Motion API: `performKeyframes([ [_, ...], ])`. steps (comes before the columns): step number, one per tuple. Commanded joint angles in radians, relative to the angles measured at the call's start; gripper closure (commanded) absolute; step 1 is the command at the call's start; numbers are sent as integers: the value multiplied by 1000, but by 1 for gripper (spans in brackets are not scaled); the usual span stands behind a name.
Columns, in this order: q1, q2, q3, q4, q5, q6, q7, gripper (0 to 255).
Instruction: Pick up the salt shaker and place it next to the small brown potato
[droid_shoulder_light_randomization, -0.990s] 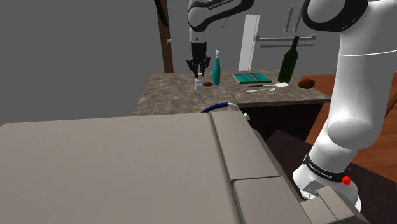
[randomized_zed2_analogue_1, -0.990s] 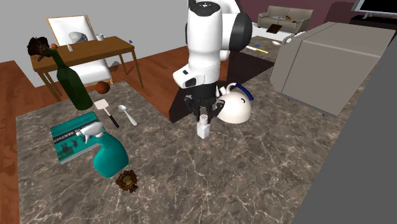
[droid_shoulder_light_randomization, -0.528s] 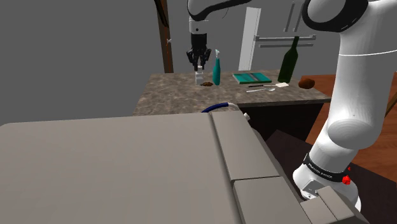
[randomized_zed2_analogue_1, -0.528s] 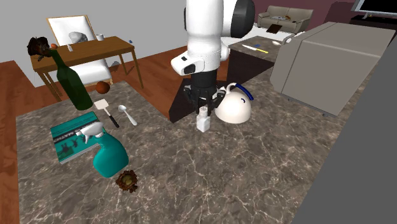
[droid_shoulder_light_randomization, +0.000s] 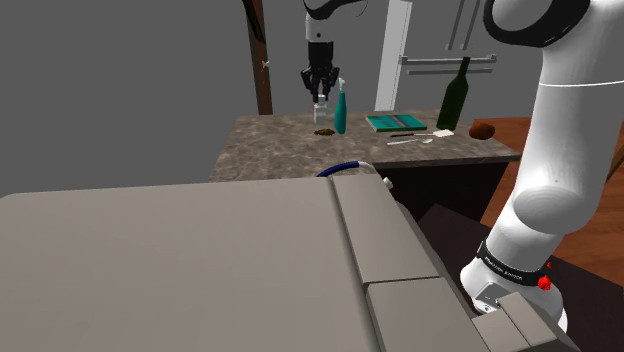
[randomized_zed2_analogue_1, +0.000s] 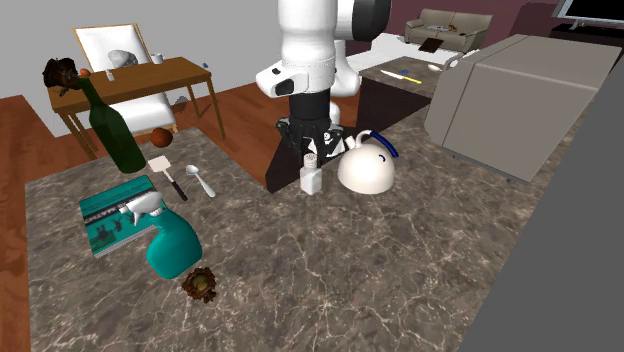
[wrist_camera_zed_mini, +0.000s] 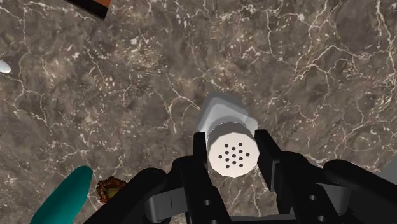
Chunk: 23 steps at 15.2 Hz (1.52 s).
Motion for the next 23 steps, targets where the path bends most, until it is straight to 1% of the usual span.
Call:
performKeyframes([
  [1, -25, -38, -16, -52, 3, 13, -42, 255],
  [6, -84, -120, -61, -160, 4, 38, -146, 255],
  [12, -153, -186, -122, -242, 0, 53, -276, 255],
  [17, -211, -215, -177, -277, -6, 59, -388, 255],
  [23, -281, -217, -248, -279, -9, 58, -528, 255],
])
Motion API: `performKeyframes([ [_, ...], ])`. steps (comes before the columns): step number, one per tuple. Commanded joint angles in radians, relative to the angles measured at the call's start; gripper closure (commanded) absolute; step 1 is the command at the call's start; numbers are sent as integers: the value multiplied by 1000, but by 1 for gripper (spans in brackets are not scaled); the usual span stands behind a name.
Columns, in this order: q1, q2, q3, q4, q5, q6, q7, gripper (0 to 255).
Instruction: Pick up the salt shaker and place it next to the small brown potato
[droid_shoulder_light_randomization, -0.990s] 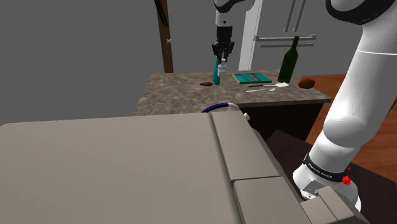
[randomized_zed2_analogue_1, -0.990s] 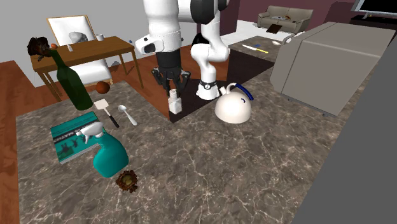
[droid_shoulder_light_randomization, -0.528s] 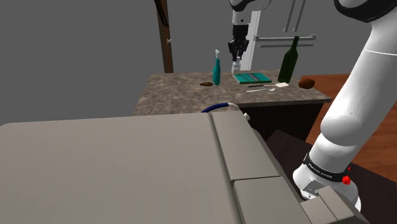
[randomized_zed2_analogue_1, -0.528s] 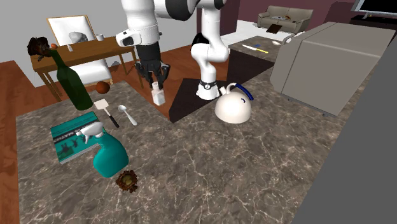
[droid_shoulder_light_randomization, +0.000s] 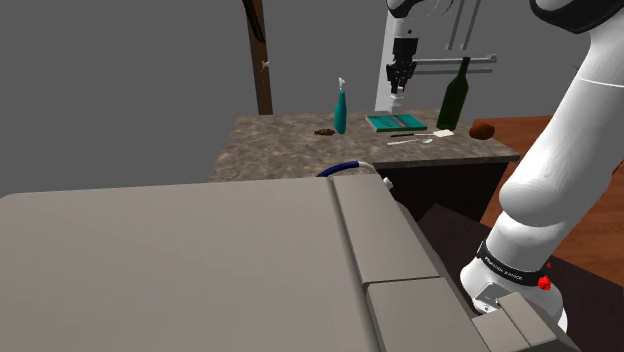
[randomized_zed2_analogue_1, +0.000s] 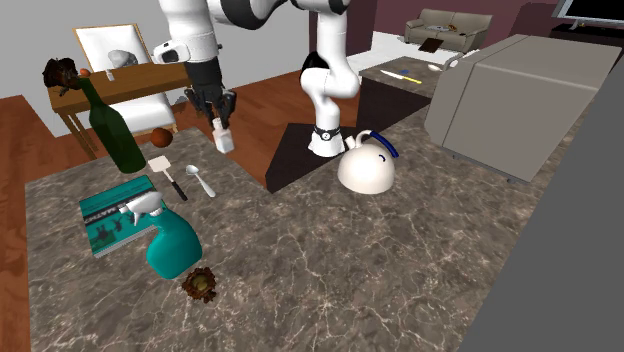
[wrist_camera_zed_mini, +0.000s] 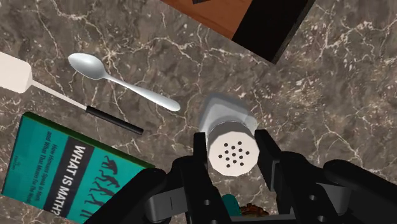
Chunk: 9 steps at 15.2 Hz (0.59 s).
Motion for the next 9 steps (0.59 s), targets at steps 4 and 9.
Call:
performKeyframes([
  [4, -63, 23, -62, 24, 4, -2, -127, 255],
  [9, -127, 71, -120, 80, 19, -13, -251, 255],
])
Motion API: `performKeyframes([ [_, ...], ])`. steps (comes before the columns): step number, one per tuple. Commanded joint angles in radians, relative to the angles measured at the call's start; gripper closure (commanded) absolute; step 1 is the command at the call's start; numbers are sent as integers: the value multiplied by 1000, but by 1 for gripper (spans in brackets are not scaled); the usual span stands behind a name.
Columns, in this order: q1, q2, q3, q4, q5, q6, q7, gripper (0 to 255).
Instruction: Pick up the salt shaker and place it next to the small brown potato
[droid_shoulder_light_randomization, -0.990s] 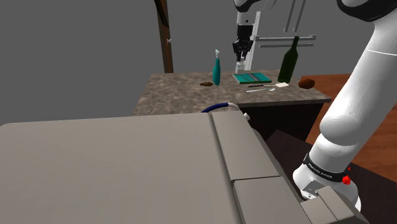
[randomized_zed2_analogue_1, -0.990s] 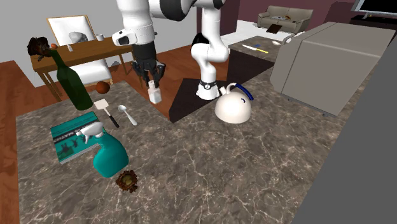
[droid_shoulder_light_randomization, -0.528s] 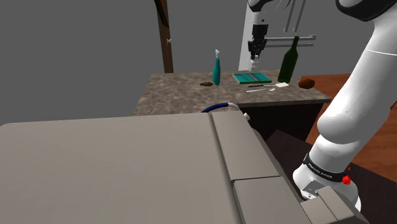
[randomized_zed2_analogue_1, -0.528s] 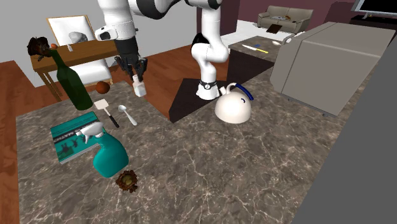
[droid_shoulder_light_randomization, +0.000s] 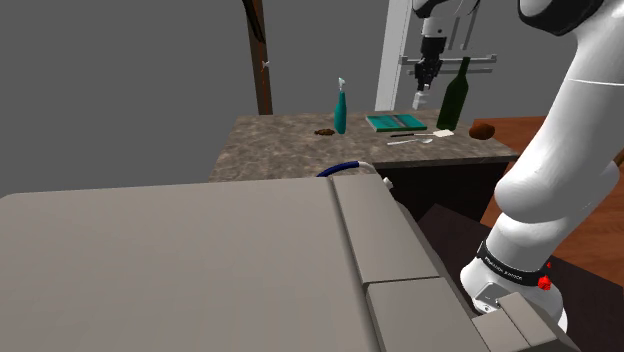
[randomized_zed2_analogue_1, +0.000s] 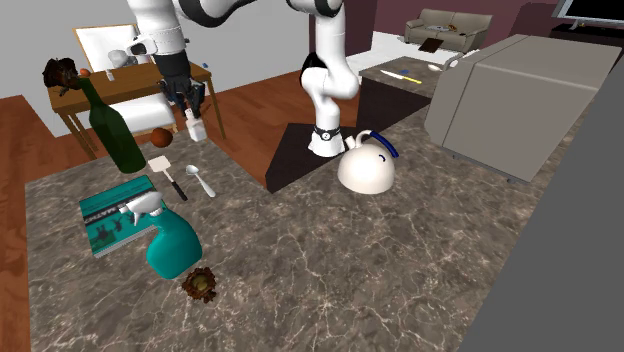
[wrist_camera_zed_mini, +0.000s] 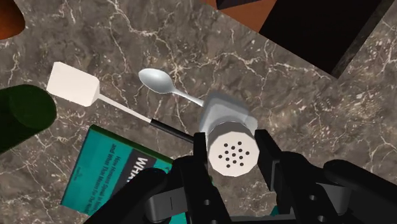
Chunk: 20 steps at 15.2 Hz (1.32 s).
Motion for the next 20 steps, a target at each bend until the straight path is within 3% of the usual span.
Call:
performKeyframes([
  [1, -30, 18, -25, 21, 6, -4, -57, 255],
  [9, -156, 162, -103, 195, 69, -48, -259, 255],
  [16, -314, 358, -140, 457, 158, -134, -425, 255],
  [20, -305, 347, -138, 385, 153, -74, -425, 255],
])
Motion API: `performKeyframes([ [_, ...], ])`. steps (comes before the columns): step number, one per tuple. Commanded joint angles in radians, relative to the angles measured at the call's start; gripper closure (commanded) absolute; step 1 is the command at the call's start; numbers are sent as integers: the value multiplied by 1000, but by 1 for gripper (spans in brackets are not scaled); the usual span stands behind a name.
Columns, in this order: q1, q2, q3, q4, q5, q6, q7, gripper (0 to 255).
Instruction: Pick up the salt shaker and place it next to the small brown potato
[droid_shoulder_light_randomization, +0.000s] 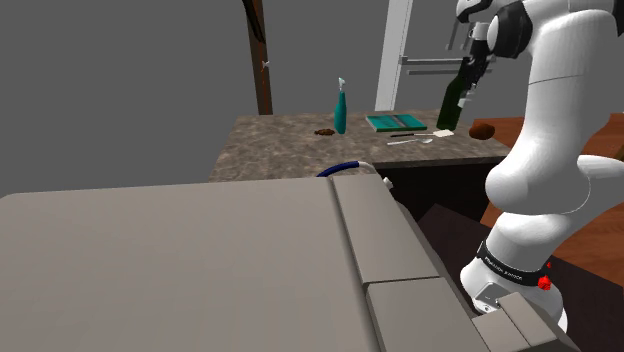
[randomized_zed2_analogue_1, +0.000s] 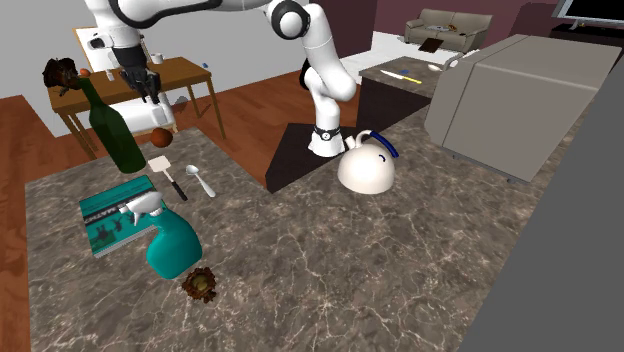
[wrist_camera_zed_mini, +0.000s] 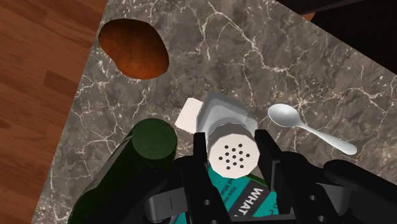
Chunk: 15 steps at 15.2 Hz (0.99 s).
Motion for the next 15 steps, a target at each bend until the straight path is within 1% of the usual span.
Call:
performKeyframes([
  [1, 4, 0, 1, -28, 0, 28, 0, 255],
  [15, 21, 4, 8, -211, 6, 214, -9, 255],
])
